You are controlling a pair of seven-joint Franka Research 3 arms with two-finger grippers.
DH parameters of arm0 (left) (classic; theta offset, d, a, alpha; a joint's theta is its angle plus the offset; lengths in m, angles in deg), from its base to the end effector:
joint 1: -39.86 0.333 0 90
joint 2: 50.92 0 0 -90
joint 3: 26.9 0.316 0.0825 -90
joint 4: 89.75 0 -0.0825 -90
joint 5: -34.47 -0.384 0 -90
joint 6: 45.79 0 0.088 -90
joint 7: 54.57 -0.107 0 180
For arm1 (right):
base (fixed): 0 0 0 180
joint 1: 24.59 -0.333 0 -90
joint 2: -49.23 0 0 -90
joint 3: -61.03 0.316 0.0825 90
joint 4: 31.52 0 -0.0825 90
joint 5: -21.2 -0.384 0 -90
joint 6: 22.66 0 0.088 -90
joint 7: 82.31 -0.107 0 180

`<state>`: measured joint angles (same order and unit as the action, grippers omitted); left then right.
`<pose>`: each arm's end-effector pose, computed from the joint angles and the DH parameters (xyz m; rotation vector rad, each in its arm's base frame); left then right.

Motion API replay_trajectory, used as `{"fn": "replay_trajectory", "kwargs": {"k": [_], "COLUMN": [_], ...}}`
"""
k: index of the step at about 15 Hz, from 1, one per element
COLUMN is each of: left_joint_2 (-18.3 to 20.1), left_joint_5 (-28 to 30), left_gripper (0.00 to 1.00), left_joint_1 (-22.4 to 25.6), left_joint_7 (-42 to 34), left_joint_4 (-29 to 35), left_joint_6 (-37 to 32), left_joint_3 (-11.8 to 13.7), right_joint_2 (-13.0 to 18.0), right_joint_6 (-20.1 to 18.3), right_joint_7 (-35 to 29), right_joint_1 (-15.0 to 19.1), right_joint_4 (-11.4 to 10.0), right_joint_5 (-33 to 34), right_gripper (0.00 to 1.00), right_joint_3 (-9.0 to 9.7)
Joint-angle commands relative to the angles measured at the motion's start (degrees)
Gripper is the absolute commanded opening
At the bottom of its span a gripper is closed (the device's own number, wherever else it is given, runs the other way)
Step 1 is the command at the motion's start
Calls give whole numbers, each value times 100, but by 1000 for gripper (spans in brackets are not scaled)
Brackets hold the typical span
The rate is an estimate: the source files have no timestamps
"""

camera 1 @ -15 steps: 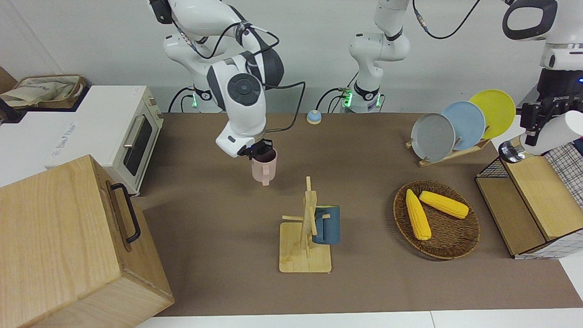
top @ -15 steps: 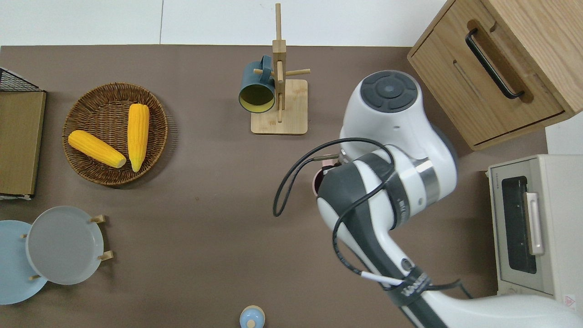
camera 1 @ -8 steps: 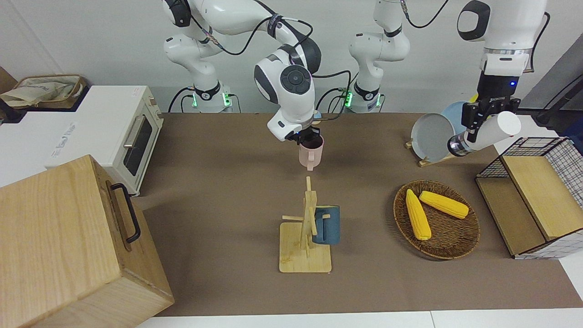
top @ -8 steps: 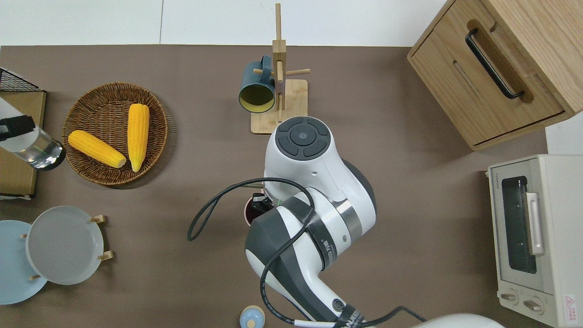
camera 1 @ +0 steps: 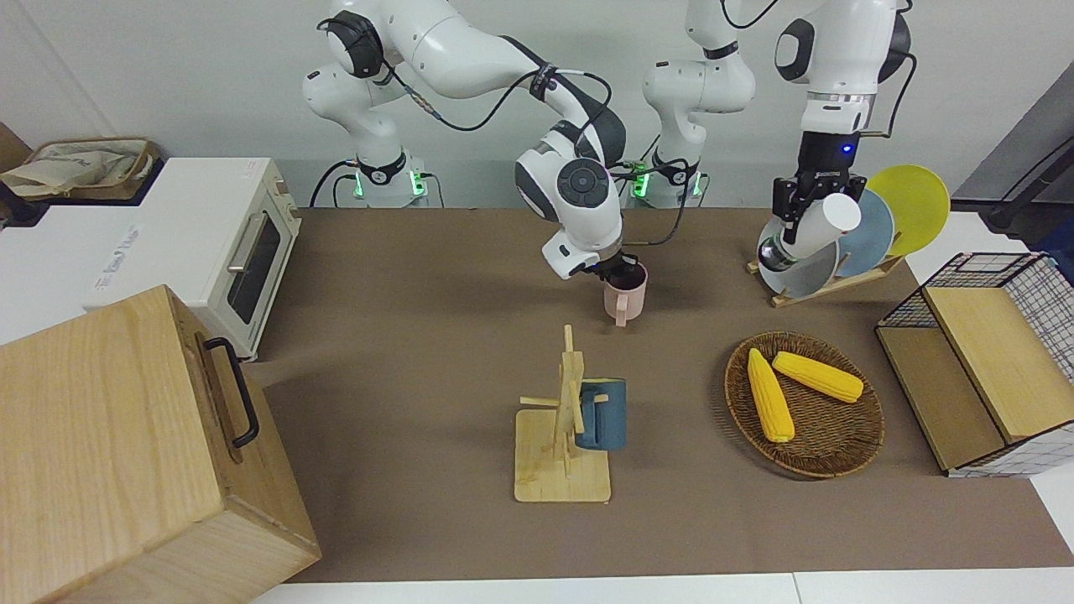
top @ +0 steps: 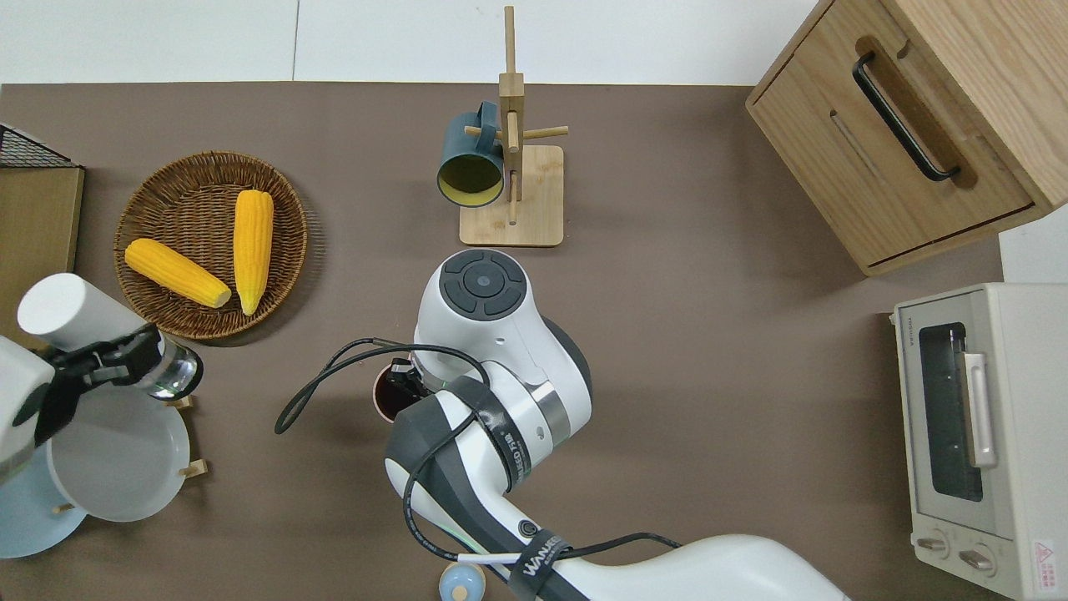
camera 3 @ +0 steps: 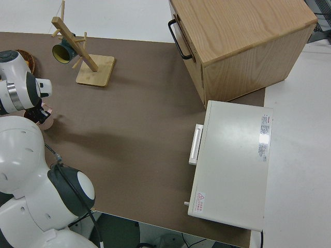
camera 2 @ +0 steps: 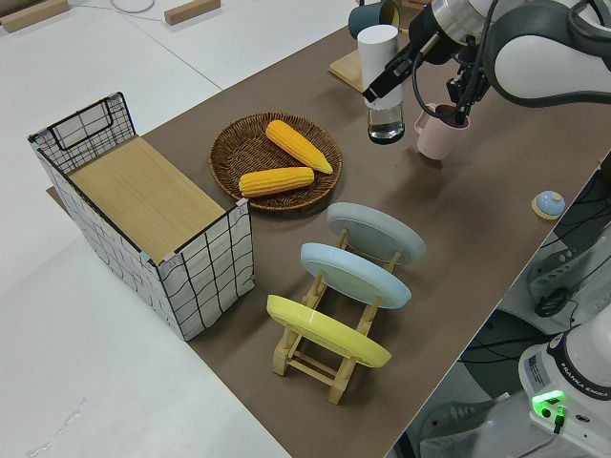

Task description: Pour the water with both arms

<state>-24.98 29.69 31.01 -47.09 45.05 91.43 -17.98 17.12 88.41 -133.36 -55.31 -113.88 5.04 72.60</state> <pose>0.4555 0.0091 0.5521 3.0147 0.1301 0.7546 0.5250 0.4690 0.3716 -2.8625 0.4177 0.4419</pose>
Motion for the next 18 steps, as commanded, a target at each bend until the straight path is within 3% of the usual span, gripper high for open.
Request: {"fn": "replay_trajectory", "kwargs": {"k": [1,3,4,5,6,10,12,18], "left_joint_2": [736,834,834,843,834,834,834,825], "left_joint_5": [-199,-199,-199,-199,-199,-199,-199,-181], "left_gripper": [0,0,0,0,0,0,0,0], "left_joint_1": [-73,-108,-117,-117,-117,-117,-117,-511], "left_joint_7": [174,157,157,148,148,113,87,-10], "left_joint_4": [791,951,960,995,995,995,995,1047], "left_joint_6": [270,270,270,261,261,261,261,173], "left_joint_3": [-154,-162,-171,-171,-180,-198,-198,-268], "right_joint_2": [-295,-375,-392,-401,-401,-331,-148,757], "right_joint_6": [335,511,573,643,705,662,557,-672], "right_joint_7": [-150,-150,-142,-141,-141,-264,-422,-362], "right_joint_1": [-83,-118,-118,-109,-118,-48,-13,592], "right_joint_4": [186,186,186,186,186,273,300,291], "right_joint_5": [-177,-159,-133,-133,-116,-142,-133,-98], "right_gripper": [0,0,209,909,991,992,992,992], "right_joint_3": [-15,-15,-15,-15,-15,-24,-41,-68]}}
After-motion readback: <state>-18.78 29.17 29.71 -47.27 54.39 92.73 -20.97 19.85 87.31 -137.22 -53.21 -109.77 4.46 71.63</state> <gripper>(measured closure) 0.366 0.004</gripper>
